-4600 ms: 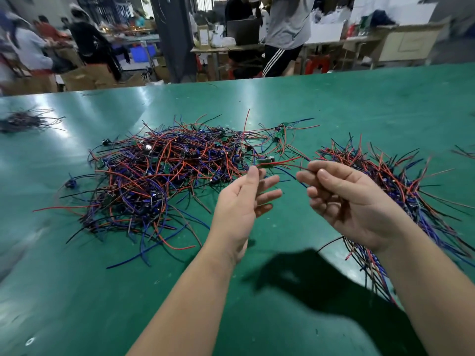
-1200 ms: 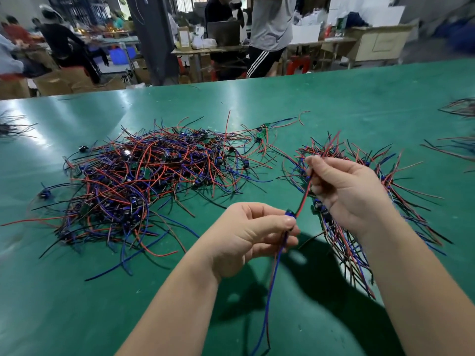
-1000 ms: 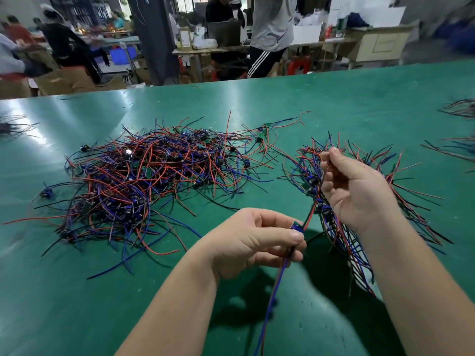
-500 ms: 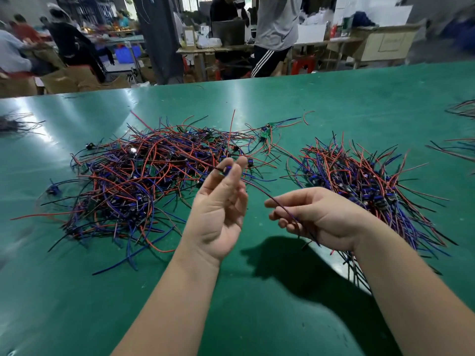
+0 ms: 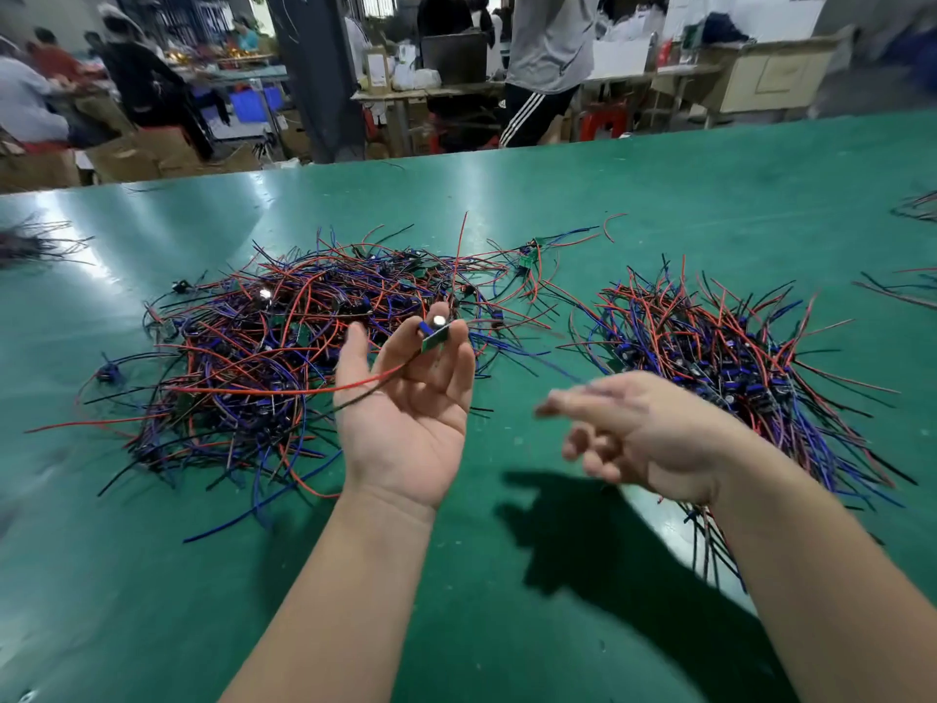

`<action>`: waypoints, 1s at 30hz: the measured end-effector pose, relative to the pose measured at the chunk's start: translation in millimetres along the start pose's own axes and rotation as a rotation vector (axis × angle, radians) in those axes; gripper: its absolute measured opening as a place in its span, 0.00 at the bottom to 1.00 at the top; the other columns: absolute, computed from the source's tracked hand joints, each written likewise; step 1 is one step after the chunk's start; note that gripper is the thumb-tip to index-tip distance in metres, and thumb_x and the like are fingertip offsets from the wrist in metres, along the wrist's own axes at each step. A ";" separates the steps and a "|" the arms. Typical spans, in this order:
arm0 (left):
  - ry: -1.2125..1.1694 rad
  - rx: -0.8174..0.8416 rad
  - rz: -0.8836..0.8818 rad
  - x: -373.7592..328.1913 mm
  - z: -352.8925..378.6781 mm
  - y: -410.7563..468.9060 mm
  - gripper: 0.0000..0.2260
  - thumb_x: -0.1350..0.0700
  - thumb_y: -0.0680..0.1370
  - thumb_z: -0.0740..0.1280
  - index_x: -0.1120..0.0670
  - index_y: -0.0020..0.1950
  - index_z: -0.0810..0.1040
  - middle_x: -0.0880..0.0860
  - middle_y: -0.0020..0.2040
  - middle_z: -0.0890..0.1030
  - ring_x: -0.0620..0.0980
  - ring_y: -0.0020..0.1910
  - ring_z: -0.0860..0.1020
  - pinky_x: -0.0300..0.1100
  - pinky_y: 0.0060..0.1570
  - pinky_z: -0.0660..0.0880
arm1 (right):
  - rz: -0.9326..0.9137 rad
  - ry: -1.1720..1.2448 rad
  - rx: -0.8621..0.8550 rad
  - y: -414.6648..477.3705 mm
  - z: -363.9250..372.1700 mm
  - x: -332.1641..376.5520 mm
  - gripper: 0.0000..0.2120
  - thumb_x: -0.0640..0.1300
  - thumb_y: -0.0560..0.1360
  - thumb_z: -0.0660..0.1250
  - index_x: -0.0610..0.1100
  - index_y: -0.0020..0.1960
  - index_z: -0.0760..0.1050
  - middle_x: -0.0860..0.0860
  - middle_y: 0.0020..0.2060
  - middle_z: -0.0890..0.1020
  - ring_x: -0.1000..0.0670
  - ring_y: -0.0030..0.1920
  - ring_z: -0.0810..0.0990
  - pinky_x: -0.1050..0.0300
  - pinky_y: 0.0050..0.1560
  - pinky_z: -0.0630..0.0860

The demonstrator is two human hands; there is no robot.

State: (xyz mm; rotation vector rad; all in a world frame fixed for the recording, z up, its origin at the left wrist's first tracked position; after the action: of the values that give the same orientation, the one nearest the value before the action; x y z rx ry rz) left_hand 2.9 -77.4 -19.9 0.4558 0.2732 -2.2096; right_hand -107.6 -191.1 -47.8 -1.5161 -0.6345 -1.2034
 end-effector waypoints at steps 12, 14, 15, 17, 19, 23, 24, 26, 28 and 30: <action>1.131 0.389 0.315 32.6 29.9 -22.4 0.34 0.66 0.71 0.72 0.37 0.66 0.63 0.47 0.73 0.64 0.46 0.32 0.81 0.39 0.44 0.78 | -0.195 0.166 -0.032 2.1 -1.8 13.0 0.15 0.49 0.61 0.72 0.38 0.41 0.82 0.50 0.28 0.76 0.55 0.28 0.68 0.67 0.28 0.66; 1.148 0.440 0.248 36.5 30.6 -23.3 0.41 0.63 0.69 0.73 0.33 0.70 0.56 0.48 0.76 0.57 0.49 0.35 0.83 0.40 0.47 0.79 | -0.191 0.162 0.002 2.7 -2.5 12.4 0.14 0.47 0.59 0.73 0.39 0.41 0.82 0.50 0.30 0.78 0.55 0.29 0.68 0.68 0.28 0.66; 1.149 0.457 0.218 38.9 30.8 -24.2 0.44 0.63 0.69 0.72 0.31 0.70 0.52 0.48 0.77 0.55 0.51 0.36 0.83 0.41 0.48 0.79 | -0.181 0.161 0.026 3.1 -1.7 11.5 0.12 0.46 0.59 0.73 0.40 0.39 0.82 0.49 0.31 0.78 0.55 0.29 0.68 0.68 0.28 0.67; 1.160 0.456 0.170 43.3 28.9 -25.6 0.47 0.64 0.69 0.73 0.28 0.69 0.49 0.48 0.77 0.52 0.51 0.33 0.82 0.43 0.47 0.78 | -0.185 0.154 0.029 3.4 -1.9 11.2 0.07 0.44 0.59 0.73 0.41 0.34 0.80 0.48 0.30 0.77 0.54 0.30 0.69 0.67 0.29 0.67; 1.187 0.394 0.095 46.8 20.9 -23.1 0.48 0.66 0.71 0.73 0.28 0.70 0.47 0.49 0.77 0.53 0.53 0.32 0.78 0.46 0.49 0.77 | -0.219 0.147 -0.059 3.2 -10.6 14.2 0.07 0.43 0.60 0.73 0.41 0.34 0.78 0.50 0.27 0.76 0.56 0.27 0.70 0.67 0.28 0.68; 1.248 0.341 -0.272 64.6 -7.7 -22.9 0.40 0.65 0.72 0.73 0.45 0.76 0.56 0.49 0.68 0.70 0.56 0.45 0.83 0.46 0.59 0.76 | -0.310 0.348 -0.343 -1.4 -50.4 23.7 0.05 0.37 0.67 0.72 0.40 0.38 0.76 0.51 0.24 0.78 0.58 0.22 0.74 0.69 0.23 0.71; 1.266 0.372 -0.346 70.6 -10.9 -26.4 0.33 0.65 0.72 0.72 0.50 0.73 0.65 0.49 0.62 0.77 0.53 0.45 0.82 0.43 0.56 0.77 | -0.332 0.414 -0.403 -4.2 -60.1 25.2 0.05 0.36 0.69 0.71 0.39 0.38 0.75 0.51 0.24 0.79 0.58 0.23 0.75 0.69 0.23 0.71; 1.280 0.449 -0.433 81.1 -10.2 -33.7 0.18 0.66 0.73 0.71 0.56 0.61 0.78 0.50 0.48 0.84 0.47 0.43 0.81 0.36 0.50 0.77 | -0.392 0.517 -0.475 -8.0 -72.4 26.9 0.05 0.35 0.71 0.70 0.39 0.38 0.75 0.51 0.24 0.79 0.57 0.23 0.76 0.69 0.24 0.72; 1.274 0.492 -0.438 83.2 -6.2 -36.3 0.11 0.66 0.73 0.71 0.54 0.52 0.82 0.51 0.43 0.84 0.44 0.42 0.80 0.34 0.46 0.76 | -0.436 0.569 -0.495 -8.9 -75.4 26.5 0.03 0.35 0.72 0.70 0.38 0.40 0.76 0.51 0.25 0.79 0.57 0.24 0.76 0.69 0.26 0.73; 1.259 0.505 -0.430 76.9 -5.6 -33.3 0.10 0.66 0.73 0.71 0.52 0.50 0.82 0.51 0.43 0.84 0.44 0.42 0.80 0.34 0.46 0.76 | -0.456 0.588 -0.497 -9.3 -74.1 26.3 0.03 0.37 0.73 0.69 0.38 0.43 0.76 0.51 0.25 0.79 0.57 0.25 0.76 0.68 0.27 0.73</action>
State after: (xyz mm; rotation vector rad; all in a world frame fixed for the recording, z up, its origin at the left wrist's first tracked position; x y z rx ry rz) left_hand -66.5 -108.7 -55.4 2.2170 0.4830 -2.0568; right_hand -132.9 -262.3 -24.3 -1.3260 -0.2911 -2.1745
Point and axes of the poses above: each hand's wrist, its own y-axis towards the middle knuckle, its own z-axis out of the palm, x = y × z, the point moved 8 cm from there along y, towards the middle knuckle
